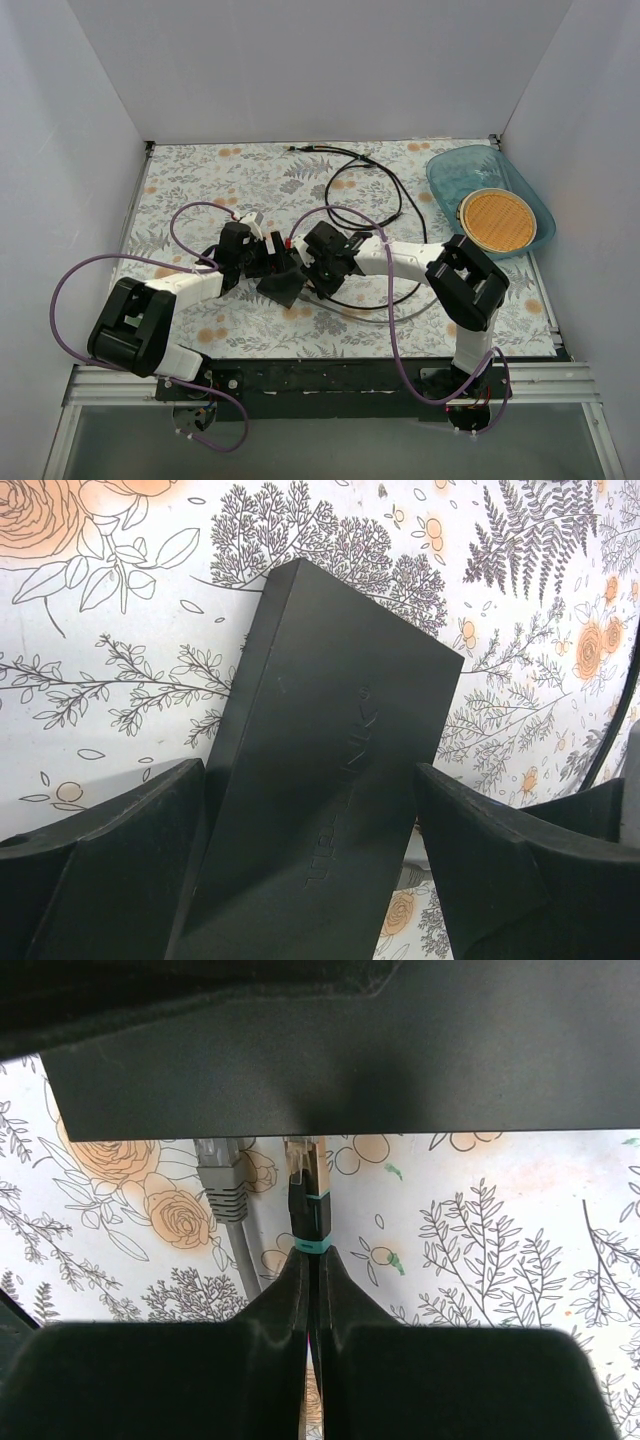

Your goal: Insert the plug into the switch port

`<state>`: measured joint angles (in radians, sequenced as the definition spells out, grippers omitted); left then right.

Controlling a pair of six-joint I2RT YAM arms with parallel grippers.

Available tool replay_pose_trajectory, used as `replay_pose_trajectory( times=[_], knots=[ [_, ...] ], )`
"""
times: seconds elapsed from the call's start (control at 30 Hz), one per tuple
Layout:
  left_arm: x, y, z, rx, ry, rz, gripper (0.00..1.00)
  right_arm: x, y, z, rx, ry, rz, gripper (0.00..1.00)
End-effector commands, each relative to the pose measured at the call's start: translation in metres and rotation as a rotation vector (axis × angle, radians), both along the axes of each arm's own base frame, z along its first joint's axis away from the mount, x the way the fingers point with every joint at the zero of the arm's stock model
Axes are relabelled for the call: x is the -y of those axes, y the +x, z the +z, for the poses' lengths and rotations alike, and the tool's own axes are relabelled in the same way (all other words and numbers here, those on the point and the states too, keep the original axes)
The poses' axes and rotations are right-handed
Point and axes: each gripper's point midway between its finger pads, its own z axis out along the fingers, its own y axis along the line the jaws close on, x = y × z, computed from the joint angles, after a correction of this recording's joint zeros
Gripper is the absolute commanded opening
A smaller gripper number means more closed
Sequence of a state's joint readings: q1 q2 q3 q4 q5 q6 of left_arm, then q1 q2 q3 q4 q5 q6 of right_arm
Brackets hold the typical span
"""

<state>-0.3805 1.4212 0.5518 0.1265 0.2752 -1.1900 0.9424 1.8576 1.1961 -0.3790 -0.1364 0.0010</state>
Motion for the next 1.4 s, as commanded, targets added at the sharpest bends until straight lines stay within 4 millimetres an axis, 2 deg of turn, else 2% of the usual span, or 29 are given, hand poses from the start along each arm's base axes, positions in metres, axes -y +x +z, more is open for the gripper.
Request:
replay_pose_trajectory(
  times=[0.0,0.2,0.5,0.97,1.17,1.37],
  knots=[
    [0.032,-0.028,0.022,-0.027,-0.135,-0.137,0.82,-0.061,0.025,0.035,0.088,0.262,0.0,0.01],
    [0.037,-0.029,0.025,-0.021,-0.146,-0.141,0.81,-0.067,0.024,0.037,0.062,0.29,-0.019,0.01],
    [0.038,-0.03,0.026,-0.018,-0.143,-0.138,0.81,-0.066,0.033,0.037,0.077,0.269,-0.067,0.01],
    [0.041,-0.035,0.022,-0.023,-0.141,-0.175,0.81,-0.076,0.021,0.043,0.083,0.341,0.095,0.01],
    [0.043,-0.037,0.024,-0.014,-0.145,-0.186,0.8,-0.073,0.029,0.042,0.104,0.341,0.096,0.01],
    [0.044,-0.04,0.026,-0.01,-0.149,-0.193,0.8,-0.071,0.043,0.045,0.09,0.371,0.019,0.01]
  ],
)
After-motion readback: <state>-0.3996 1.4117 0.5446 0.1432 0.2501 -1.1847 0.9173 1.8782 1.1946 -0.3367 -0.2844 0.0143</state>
